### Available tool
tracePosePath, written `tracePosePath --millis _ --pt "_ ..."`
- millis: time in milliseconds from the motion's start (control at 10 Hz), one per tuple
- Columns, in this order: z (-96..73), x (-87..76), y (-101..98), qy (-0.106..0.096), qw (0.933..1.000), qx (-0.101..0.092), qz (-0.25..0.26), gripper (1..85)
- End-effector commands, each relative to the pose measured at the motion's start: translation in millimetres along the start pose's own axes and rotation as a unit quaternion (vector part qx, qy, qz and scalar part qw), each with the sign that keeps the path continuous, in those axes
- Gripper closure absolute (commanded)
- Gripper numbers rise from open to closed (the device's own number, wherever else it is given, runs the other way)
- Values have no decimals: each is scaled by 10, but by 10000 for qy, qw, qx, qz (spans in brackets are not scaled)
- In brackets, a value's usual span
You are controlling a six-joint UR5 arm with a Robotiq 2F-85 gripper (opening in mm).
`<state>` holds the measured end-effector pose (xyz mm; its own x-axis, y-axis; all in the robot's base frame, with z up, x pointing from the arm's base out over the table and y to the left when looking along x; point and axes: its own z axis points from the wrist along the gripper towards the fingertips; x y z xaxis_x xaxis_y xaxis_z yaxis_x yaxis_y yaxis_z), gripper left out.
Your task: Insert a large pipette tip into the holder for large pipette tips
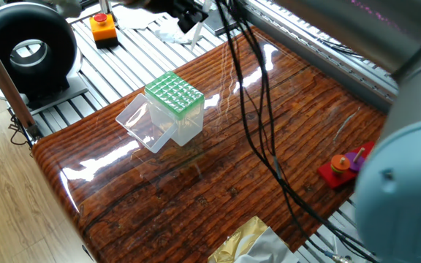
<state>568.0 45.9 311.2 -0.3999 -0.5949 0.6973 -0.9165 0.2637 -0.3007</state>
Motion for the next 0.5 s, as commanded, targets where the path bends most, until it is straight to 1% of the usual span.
tracePosePath --millis 0,100,300,400 --pt "-5 -183 101 8 9999 -155 63 847" --pt "-4 -198 105 12 9998 -162 71 847" --pt "31 -283 79 20 9999 -125 48 847" --pt "58 -377 107 -61 9998 -169 54 847"
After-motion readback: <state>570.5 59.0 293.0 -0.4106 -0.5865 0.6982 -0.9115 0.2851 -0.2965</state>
